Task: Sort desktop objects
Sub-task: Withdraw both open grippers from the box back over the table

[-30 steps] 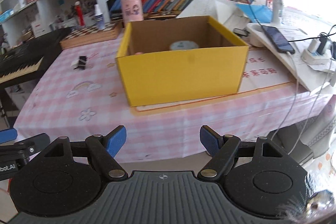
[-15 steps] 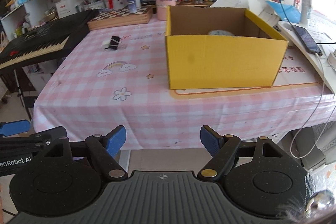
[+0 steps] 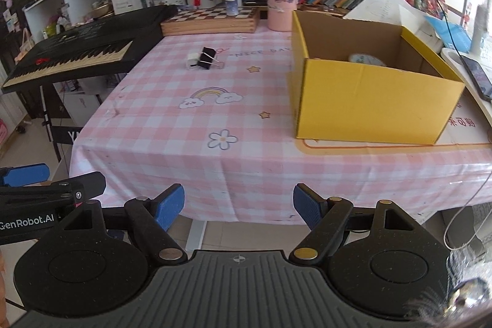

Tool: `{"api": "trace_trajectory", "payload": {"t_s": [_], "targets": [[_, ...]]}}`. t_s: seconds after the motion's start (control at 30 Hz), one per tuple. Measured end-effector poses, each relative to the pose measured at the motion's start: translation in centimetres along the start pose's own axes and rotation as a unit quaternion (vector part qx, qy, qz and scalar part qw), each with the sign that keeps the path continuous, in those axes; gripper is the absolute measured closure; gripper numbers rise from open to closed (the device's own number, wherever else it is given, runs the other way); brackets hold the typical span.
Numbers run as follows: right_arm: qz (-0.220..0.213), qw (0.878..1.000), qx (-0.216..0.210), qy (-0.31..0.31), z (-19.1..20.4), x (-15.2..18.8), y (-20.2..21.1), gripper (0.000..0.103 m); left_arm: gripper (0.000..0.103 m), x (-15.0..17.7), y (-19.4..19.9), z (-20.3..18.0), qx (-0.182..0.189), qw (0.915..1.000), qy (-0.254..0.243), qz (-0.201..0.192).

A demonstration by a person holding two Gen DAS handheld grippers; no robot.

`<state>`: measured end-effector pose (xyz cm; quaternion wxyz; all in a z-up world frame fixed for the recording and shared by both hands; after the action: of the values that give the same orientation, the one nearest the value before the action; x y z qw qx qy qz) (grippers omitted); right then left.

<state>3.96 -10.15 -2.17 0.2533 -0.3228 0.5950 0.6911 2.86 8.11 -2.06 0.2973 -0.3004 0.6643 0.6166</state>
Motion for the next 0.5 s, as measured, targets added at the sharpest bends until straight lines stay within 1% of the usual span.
{"api": "trace_trajectory", "payload": {"t_s": [0.2, 0.5], "targets": [[0.003, 1.0, -0.016, 0.015, 1.7, -0.5, -0.5, 0.026, 0.014, -0.2, 0.2, 1.3, -0.008, 0.9999, 0.008, -0.002], [0.001, 0.999, -0.042, 0.031, 3.0, -1.7, -2.1, 0.026, 0.014, -1.0, 0.0, 2.5, -0.028, 0.9994, 0.016, -0.013]]}}
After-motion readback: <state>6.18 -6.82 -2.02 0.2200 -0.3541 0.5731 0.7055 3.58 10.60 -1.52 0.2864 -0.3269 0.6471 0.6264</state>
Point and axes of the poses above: each gripper's, at about its wrist camera, not at the fingertips, and y roughly against the way its jaws point, z to its left, x to its underside, the point moved 1 cm from there along -y, roughly the way its jaws point, and after that the axes turned 3 degrees about -z, right-handed, at the moved point
